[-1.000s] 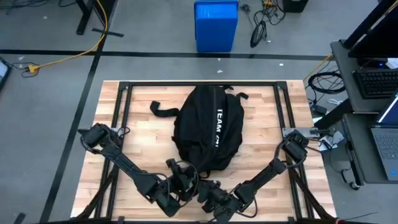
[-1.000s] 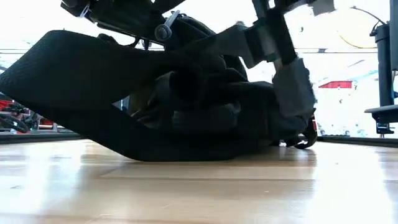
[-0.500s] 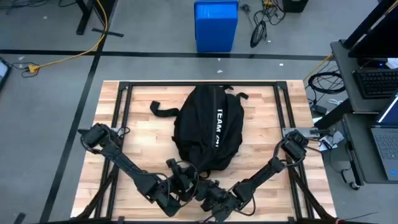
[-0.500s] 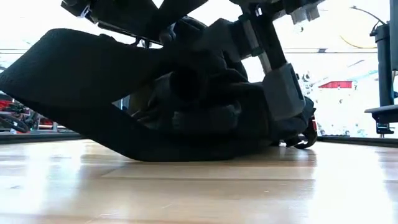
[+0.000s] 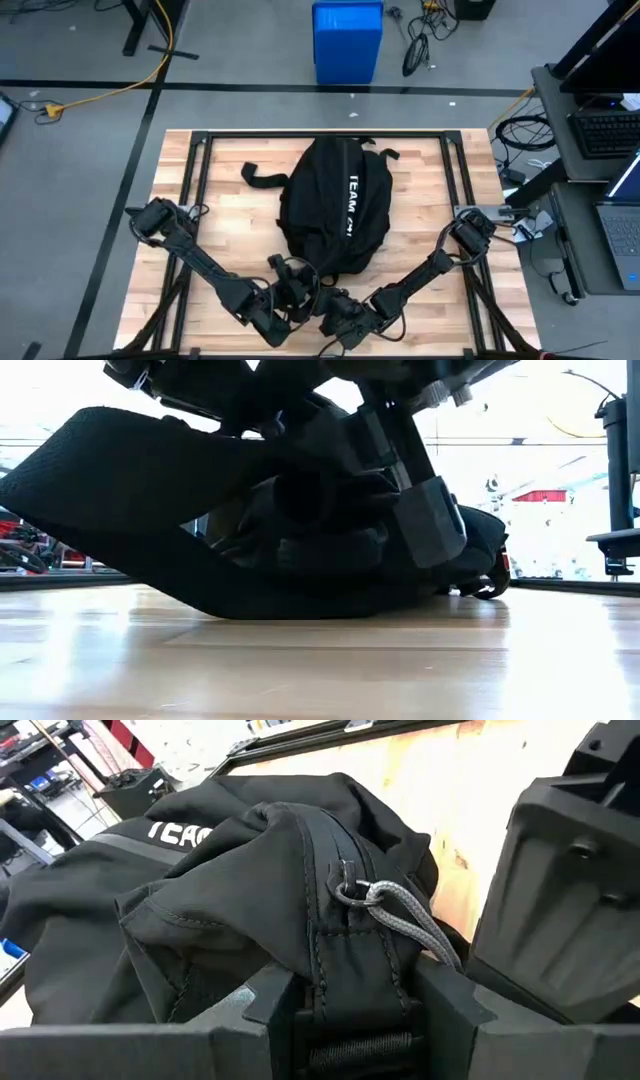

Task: Unpack backpack
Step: Open the black backpack

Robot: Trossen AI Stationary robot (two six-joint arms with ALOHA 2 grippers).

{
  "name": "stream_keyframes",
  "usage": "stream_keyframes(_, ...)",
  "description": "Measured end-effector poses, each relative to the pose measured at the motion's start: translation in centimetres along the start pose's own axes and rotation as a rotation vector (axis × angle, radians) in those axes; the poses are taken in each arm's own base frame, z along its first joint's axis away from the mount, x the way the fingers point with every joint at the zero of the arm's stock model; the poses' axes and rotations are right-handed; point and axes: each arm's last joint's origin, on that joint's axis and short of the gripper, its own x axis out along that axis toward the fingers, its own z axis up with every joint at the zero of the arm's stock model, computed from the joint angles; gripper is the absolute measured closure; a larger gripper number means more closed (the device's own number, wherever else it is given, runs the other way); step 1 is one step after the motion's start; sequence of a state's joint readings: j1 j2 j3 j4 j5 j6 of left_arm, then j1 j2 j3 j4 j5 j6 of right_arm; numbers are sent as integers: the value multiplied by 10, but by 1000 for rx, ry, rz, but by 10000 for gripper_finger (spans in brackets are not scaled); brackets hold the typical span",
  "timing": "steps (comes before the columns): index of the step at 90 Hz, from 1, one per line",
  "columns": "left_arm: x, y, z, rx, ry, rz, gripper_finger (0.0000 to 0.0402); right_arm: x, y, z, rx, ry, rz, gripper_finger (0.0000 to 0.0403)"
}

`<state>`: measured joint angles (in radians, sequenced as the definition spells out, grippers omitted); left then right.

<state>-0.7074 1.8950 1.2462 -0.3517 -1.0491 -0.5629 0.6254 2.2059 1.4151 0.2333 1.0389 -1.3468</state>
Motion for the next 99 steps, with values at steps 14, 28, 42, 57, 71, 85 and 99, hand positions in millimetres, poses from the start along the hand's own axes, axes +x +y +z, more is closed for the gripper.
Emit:
stream_keyframes(14,0,0,0,-1,0,0,272,0,0,0,-13,2,0,330)
stream_keyframes(28,0,0,0,-6,-2,-3,272,-3,0,1,-42,13,-6,330)
stream_keyframes(42,0,0,0,-5,-2,-2,272,-3,0,1,-58,26,-9,330)
stream_keyframes(57,0,0,0,-2,-1,-2,272,-3,0,1,-55,28,-9,330)
stream_keyframes(71,0,0,0,-2,1,-6,272,-6,0,3,-57,27,-13,330)
stream_keyframes(85,-1,-1,0,0,4,-9,272,-7,1,3,-47,25,-15,330)
stream_keyframes(99,-1,-1,-1,3,13,-21,272,-10,1,5,-23,20,-17,330)
